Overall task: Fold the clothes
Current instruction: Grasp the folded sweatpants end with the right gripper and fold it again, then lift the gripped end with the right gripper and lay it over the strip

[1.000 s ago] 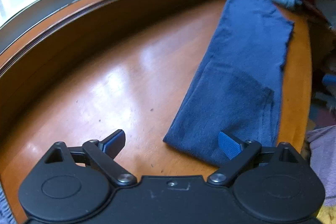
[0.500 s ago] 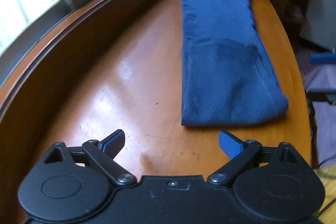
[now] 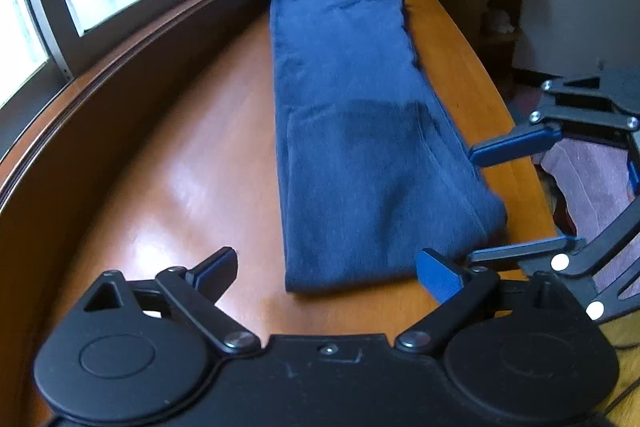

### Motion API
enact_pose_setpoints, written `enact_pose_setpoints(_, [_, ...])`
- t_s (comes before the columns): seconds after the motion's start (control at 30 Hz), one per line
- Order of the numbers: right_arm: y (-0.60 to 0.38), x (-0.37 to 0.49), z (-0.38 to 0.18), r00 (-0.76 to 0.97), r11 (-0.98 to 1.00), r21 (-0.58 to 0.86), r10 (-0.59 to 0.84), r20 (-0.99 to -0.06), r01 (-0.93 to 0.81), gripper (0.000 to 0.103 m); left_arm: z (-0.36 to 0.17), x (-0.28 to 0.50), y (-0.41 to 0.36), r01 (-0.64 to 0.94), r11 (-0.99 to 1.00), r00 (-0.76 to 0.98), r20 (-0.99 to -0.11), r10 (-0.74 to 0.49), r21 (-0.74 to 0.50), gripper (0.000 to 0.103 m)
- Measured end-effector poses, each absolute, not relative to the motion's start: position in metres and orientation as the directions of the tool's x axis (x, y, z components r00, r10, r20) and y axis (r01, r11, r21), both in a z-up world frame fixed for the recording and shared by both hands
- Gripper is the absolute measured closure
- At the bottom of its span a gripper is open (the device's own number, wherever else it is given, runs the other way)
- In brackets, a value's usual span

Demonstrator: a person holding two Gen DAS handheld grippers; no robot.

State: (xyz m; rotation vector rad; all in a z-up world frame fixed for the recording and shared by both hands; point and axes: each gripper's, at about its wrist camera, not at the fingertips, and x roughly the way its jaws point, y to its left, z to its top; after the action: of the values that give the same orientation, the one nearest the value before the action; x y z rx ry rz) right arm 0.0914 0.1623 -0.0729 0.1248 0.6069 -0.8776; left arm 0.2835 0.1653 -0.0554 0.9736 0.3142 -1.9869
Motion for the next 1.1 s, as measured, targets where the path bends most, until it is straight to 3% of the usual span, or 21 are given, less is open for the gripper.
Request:
enact_pose_setpoints(0.17, [0.168, 0.102, -0.084, 0.461, 0.689, -0.271, -0.676, -0.574, 0.672, 0.039, -0.058, 0.291, 0.167, 0.806, -0.58, -0.312, -0.75, -0.583, 0.116, 0.007])
enact_pose_setpoints(0.2, [0.166, 0.105, -0.087, 0.45, 0.694, -0.303, -0.678, -0.581, 0.653, 0.045, -0.059, 0.291, 0.167, 0.807, -0.58, -0.31, -0.753, -0.581, 0.115, 0.007])
enact_pose_setpoints(0.23, [0.165, 0.106, -0.088, 0.444, 0.686, -0.324, -0.692, -0.569, 0.652, 0.062, -0.059, 0.291, 0.168, 0.805, -0.582, -0.308, -0.754, -0.58, 0.119, 0.007])
enact_pose_setpoints(0.27, [0.161, 0.107, -0.088, 0.43, 0.683, -0.326, -0.69, -0.582, 0.654, 0.067, -0.06, 0.291, 0.169, 0.803, -0.583, -0.305, -0.756, -0.579, 0.123, 0.007])
enact_pose_setpoints(0.37, [0.149, 0.097, -0.08, 0.454, 0.687, -0.229, -0.656, -0.603, 0.689, 0.08, -0.058, 0.287, 0.174, 0.785, -0.599, -0.303, -0.746, -0.593, 0.157, 0.007])
enact_pose_setpoints(0.63, [0.126, 0.053, -0.054, 0.549, 0.648, 0.065, -0.582, -0.6, 0.759, 0.083, -0.052, 0.263, 0.193, 0.656, -0.64, -0.355, -0.585, -0.729, 0.4, 0.01])
enact_pose_setpoints(0.73, [0.124, 0.046, -0.05, 0.551, 0.636, 0.083, -0.588, -0.592, 0.767, 0.083, -0.054, 0.252, 0.192, 0.605, -0.662, -0.398, -0.552, -0.733, 0.442, 0.032])
enact_pose_setpoints(0.77, [0.125, 0.046, -0.049, 0.549, 0.634, 0.083, -0.589, -0.592, 0.769, 0.083, -0.056, 0.249, 0.187, 0.587, -0.687, -0.411, -0.573, -0.709, 0.429, 0.05])
enact_pose_setpoints(0.8, [0.126, 0.045, -0.049, 0.547, 0.631, 0.082, -0.591, -0.593, 0.771, 0.082, -0.058, 0.247, 0.183, 0.574, -0.71, -0.421, -0.596, -0.684, 0.409, 0.067])
enact_pose_setpoints(0.87, [0.128, 0.043, -0.045, 0.535, 0.627, 0.061, -0.606, -0.589, 0.777, 0.072, -0.06, 0.247, 0.173, 0.569, -0.746, -0.437, -0.641, -0.631, 0.346, 0.079])
enact_pose_setpoints(0.93, [0.139, 0.035, -0.041, 0.512, 0.623, 0.003, -0.641, -0.572, 0.782, 0.026, -0.058, 0.25, 0.169, 0.578, -0.753, -0.448, -0.65, -0.614, 0.313, 0.079])
enact_pose_setpoints(1.0, [0.152, 0.034, -0.042, 0.487, 0.636, -0.12, -0.686, -0.541, 0.763, 0.018, -0.053, 0.252, 0.167, 0.584, -0.759, -0.459, -0.654, -0.601, 0.288, 0.079])
enact_pose_setpoints(1.1, [0.157, 0.05, -0.055, 0.472, 0.688, -0.303, -0.692, -0.546, 0.659, 0.018, -0.047, 0.253, 0.166, 0.59, -0.762, -0.466, -0.657, -0.592, 0.268, 0.078])
